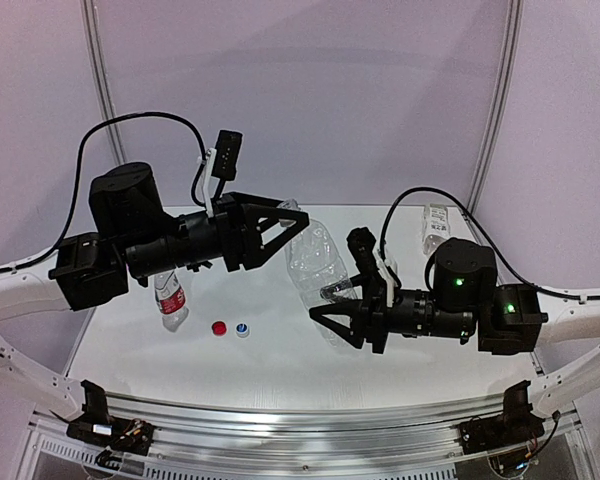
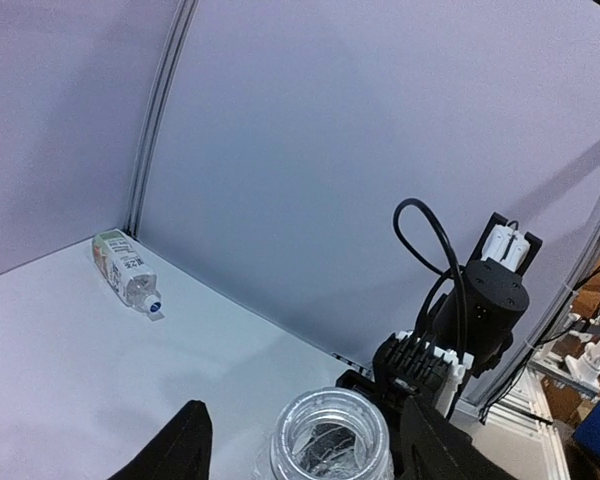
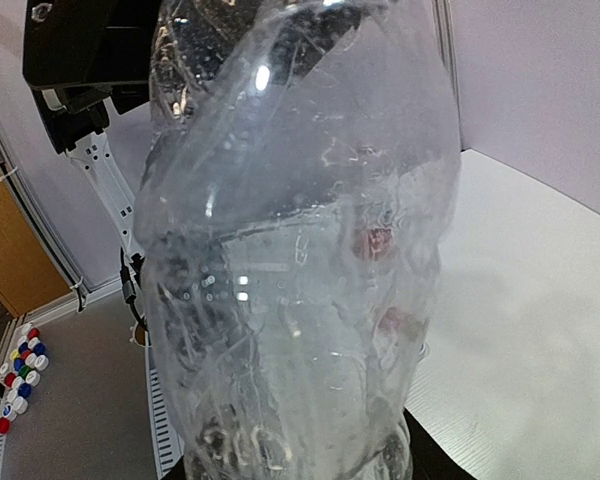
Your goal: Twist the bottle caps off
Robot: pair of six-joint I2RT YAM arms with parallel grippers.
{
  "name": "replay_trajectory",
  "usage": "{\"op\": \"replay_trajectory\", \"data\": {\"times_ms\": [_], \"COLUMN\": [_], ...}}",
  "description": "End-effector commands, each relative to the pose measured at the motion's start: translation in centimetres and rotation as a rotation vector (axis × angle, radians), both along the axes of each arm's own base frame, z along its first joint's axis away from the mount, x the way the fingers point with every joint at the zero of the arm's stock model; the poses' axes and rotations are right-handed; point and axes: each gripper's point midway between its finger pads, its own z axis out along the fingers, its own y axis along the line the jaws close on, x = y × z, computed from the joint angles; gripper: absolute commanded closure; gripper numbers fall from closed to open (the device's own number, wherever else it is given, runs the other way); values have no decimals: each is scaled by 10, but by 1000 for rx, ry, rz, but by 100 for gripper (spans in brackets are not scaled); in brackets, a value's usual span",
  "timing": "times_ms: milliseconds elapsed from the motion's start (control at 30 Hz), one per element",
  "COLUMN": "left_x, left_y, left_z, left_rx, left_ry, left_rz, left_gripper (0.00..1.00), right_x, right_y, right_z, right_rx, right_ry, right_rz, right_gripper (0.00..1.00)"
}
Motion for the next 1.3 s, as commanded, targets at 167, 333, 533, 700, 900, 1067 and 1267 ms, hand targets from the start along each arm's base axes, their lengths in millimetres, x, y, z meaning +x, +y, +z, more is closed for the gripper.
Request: {"op": "replay_trajectory", "data": {"times_ms": [167,333,533,700,900,1067,1267], "left_x": [3,5,10,19,43,68,101], "left_y": [4,5,6,14,32,48,69], "left_z": [18,18,14,7,-6,-20,-41], "left_rx": [-35,-34,-16,13,55,109,259], "left_ry": [-25,-27,-22,-24,-30,-51,-130], "left_rz": [14,23,49,105,230,353,557], "left_gripper": [56,75,91,92,91,91,91], "right_x": [-3,-4,-2,7,23,32,38], "right_y": [3,5,5,2,-8,-16,-22], "right_z": [-3,-4,-5,-8,-11,-10,-10], "right_rx": [-6,-13,-23,-42,-60,-62,-65], "right_ry": [-5,-2,-2,3,2,-2,-6], "right_rz": [28,36,22,-34,-139,-207,-248], "right_gripper": [100,100,100,26,1,1,1]}}
